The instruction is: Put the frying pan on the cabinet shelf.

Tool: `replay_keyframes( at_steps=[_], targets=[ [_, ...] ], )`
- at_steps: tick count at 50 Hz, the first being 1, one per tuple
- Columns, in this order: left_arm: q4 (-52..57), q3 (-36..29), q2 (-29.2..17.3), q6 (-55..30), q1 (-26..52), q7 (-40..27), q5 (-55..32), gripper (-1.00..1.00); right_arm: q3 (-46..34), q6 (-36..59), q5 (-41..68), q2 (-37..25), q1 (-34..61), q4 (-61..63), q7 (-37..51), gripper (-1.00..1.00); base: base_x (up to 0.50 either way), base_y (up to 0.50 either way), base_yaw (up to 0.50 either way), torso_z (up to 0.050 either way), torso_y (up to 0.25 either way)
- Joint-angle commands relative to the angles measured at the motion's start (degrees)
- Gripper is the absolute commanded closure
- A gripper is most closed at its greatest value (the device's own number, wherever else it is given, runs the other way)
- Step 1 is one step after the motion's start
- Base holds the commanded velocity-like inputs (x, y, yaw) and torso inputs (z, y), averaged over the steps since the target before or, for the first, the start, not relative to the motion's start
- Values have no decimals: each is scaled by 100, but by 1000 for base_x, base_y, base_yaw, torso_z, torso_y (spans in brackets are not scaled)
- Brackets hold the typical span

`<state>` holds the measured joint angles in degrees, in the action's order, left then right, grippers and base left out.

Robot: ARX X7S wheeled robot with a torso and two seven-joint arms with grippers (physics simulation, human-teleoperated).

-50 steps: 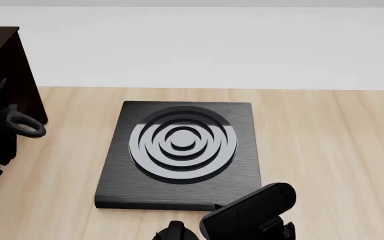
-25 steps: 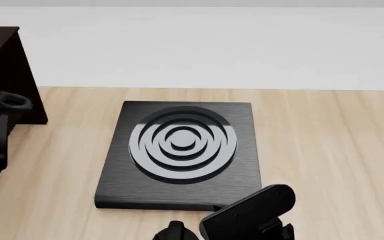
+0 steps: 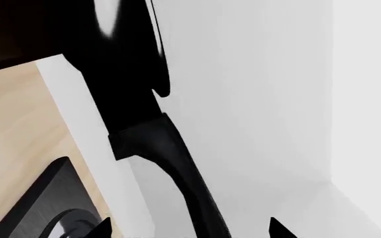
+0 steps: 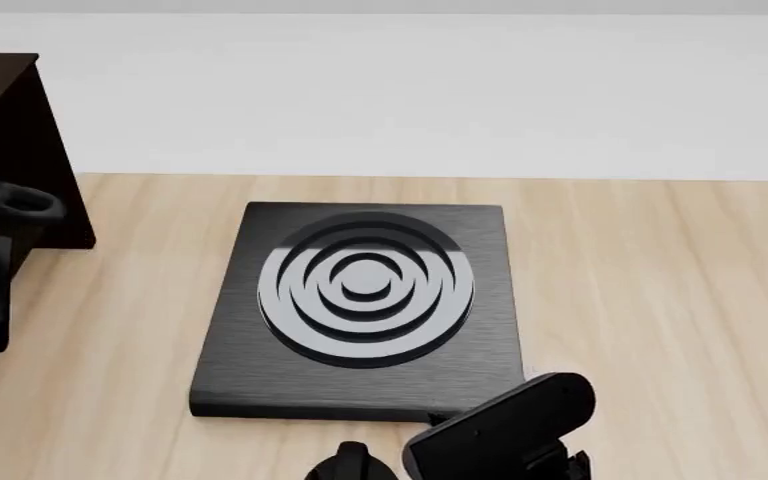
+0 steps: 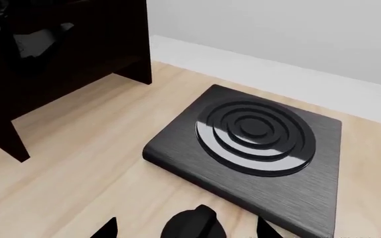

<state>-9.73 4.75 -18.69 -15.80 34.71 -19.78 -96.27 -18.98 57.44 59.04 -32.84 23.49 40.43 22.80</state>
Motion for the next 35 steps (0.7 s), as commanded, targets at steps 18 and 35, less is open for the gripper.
replay_keyframes(
  at_steps=[18,35],
  targets=[
    [1329,43,-68,-63,-654,-455,-137,-100,-123,-103,-35,27,-74,-43,-15,-100,0,0,0,0,0],
    [2417,69,-33,-111,-1428,-717,-307,-100,-89,-235,-49,-3,-189,-40,10,-100,0,0,0,0,0]
  ],
)
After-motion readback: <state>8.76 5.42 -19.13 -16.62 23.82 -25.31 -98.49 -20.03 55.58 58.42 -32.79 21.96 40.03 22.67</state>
